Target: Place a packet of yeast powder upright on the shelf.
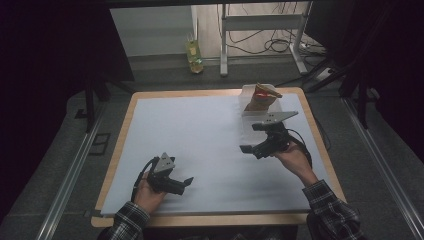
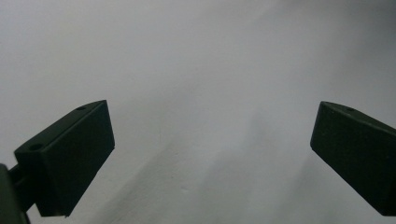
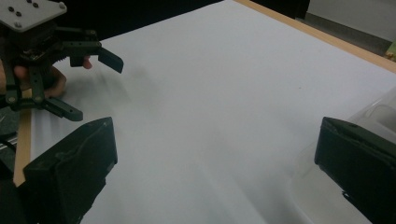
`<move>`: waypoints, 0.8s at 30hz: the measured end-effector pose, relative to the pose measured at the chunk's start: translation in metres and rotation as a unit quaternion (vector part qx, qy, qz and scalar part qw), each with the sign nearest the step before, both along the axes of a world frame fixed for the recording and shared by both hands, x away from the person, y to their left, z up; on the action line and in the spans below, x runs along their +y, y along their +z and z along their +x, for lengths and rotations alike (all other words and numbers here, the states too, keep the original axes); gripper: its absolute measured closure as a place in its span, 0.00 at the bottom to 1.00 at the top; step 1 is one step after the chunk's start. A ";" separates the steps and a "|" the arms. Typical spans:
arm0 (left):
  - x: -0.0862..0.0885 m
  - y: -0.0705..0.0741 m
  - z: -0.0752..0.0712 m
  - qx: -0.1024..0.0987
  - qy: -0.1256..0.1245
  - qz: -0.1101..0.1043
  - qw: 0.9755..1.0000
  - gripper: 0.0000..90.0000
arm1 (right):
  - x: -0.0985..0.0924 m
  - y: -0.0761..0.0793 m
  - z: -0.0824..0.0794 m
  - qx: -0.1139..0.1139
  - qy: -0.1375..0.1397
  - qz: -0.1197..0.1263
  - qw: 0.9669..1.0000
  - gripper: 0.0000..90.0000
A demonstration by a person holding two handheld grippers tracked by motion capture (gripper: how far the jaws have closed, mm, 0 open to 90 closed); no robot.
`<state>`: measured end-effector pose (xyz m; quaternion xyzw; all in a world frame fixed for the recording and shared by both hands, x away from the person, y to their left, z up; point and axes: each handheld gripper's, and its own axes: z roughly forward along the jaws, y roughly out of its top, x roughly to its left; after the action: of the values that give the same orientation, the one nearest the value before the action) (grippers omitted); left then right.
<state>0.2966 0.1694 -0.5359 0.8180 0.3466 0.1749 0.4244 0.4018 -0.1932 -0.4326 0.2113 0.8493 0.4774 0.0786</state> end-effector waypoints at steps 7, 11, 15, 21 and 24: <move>-0.002 -0.001 -0.001 -0.001 -0.008 0.007 1.000 0.00 | -0.006 -0.006 -0.010 -0.005 -0.006 -0.010 1.000 0.00; -0.003 -0.001 -0.001 0.000 -0.013 0.011 1.000 0.00 | -0.012 -0.007 -0.015 -0.012 -0.013 -0.019 1.000 0.00; -0.003 -0.001 -0.001 -0.001 -0.014 0.012 1.000 0.00 | -0.018 -0.012 -0.020 -0.014 -0.024 -0.024 0.999 0.00; -0.004 -0.002 -0.001 0.002 -0.011 0.007 1.000 0.00 | -0.027 -0.023 -0.026 -0.013 -0.048 -0.024 0.998 0.00; -0.004 -0.002 -0.001 0.002 -0.011 0.011 1.000 0.00 | -0.030 -0.030 -0.030 -0.010 -0.052 -0.029 0.998 0.00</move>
<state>0.2952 0.1657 -0.5376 0.8269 0.3359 0.1727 0.4165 0.3723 -0.2229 -0.4627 0.2483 0.8497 0.4499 0.1183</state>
